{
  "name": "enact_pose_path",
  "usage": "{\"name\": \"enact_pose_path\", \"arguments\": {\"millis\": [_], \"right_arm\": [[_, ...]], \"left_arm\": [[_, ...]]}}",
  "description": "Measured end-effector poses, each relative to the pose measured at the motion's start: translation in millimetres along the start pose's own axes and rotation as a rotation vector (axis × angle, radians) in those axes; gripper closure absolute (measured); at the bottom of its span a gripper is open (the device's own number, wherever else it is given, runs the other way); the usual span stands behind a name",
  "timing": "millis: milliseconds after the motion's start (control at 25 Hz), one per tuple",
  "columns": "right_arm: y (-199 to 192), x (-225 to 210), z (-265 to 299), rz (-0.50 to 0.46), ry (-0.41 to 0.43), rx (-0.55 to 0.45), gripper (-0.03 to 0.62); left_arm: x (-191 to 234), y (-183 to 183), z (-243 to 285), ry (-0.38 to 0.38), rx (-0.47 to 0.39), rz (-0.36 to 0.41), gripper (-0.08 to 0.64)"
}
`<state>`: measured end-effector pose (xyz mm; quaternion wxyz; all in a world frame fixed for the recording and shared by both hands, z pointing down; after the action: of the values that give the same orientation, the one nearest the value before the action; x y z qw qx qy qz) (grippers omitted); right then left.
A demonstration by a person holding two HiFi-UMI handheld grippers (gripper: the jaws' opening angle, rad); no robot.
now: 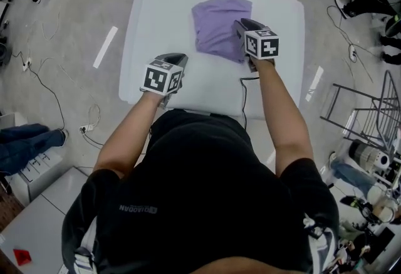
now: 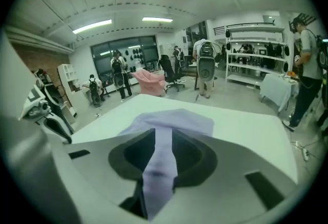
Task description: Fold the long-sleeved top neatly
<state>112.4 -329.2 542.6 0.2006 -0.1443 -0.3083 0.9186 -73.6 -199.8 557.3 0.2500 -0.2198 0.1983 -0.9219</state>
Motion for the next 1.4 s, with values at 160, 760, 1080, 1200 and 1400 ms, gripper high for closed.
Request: {"name": "enact_pose_path", "arguments": {"millis": [160, 760, 1080, 1200, 1400], "right_arm": [[27.8, -52.4, 34.7, -0.055, -0.043, 0.098, 0.453], [69.4, -68.1, 126.8, -0.254, -0.041, 0.269, 0.58], [76.4, -35.0, 68.9, -0.151, -0.036, 0.091, 0.488], [51.4, -3.0, 45.7, -0.104, -0.002, 0.027, 0.524], [1.1, 37.2, -1.5, 0.109, 0.044, -0.074, 0.586]], "left_arm": [[-10.0, -3.2, 9.1, 0.024, 0.037, -0.023, 0.549], [5.1, -53.9, 1.8, 0.128, 0.098, -0.21, 0.548], [14.1, -58.5, 2.7, 0.113, 0.099, -0.21, 0.549], [16.1, -56.4, 4.4, 0.089, 0.099, -0.184, 0.548], [21.2, -40.3, -11.1, 0.052, 0.05, -0.064, 0.549]]}}
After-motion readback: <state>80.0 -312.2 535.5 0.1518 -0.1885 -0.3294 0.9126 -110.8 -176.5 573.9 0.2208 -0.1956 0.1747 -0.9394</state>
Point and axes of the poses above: the fingertips, and each gripper's own axes: z forward along the fingers, x to its left, y out of its top, the point moved 1 cm from there along -z, backward along the fingers, and after that the axes turned 13 degrees about x, right-handed, at the moved point
